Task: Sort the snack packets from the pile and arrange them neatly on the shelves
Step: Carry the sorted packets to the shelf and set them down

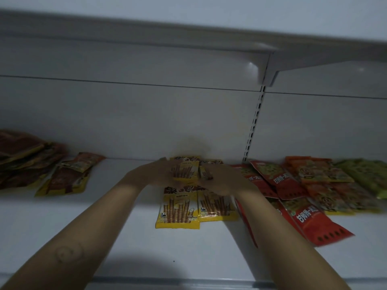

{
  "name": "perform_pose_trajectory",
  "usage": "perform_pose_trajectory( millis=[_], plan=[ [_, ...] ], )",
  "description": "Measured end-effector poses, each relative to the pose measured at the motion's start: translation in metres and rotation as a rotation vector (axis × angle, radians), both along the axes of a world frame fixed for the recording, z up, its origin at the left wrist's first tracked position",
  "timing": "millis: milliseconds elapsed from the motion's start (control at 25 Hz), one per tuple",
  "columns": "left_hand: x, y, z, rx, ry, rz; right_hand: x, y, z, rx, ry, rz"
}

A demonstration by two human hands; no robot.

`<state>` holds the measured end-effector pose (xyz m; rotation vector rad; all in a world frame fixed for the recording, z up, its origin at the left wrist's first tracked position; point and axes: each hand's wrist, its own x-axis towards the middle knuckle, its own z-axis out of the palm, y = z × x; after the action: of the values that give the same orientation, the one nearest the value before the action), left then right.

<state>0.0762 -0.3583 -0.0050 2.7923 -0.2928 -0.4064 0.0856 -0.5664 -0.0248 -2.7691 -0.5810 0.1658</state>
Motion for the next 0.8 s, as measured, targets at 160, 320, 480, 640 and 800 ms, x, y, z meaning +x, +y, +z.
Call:
perform_pose_trajectory(
  millis=[160,320,480,640,800],
  plan=[
    [-0.002,-0.01,-0.007,-0.1,-0.045,0.009,0.006,0.024,-0.006,-0.076,-0.022,0.022],
    [-0.007,-0.008,-0.013,-0.181,-0.085,0.068,0.012,0.028,-0.014,-0.025,0.026,0.006],
    [-0.02,-0.01,-0.021,-0.301,-0.141,0.125,0.003,0.021,-0.013,0.013,0.021,0.011],
    [-0.029,-0.002,-0.037,-0.32,-0.154,0.147,-0.027,0.008,0.002,-0.031,0.008,0.009],
    [-0.05,0.007,-0.033,-0.222,-0.185,0.169,-0.047,0.008,0.014,-0.06,-0.012,0.003]
  ],
)
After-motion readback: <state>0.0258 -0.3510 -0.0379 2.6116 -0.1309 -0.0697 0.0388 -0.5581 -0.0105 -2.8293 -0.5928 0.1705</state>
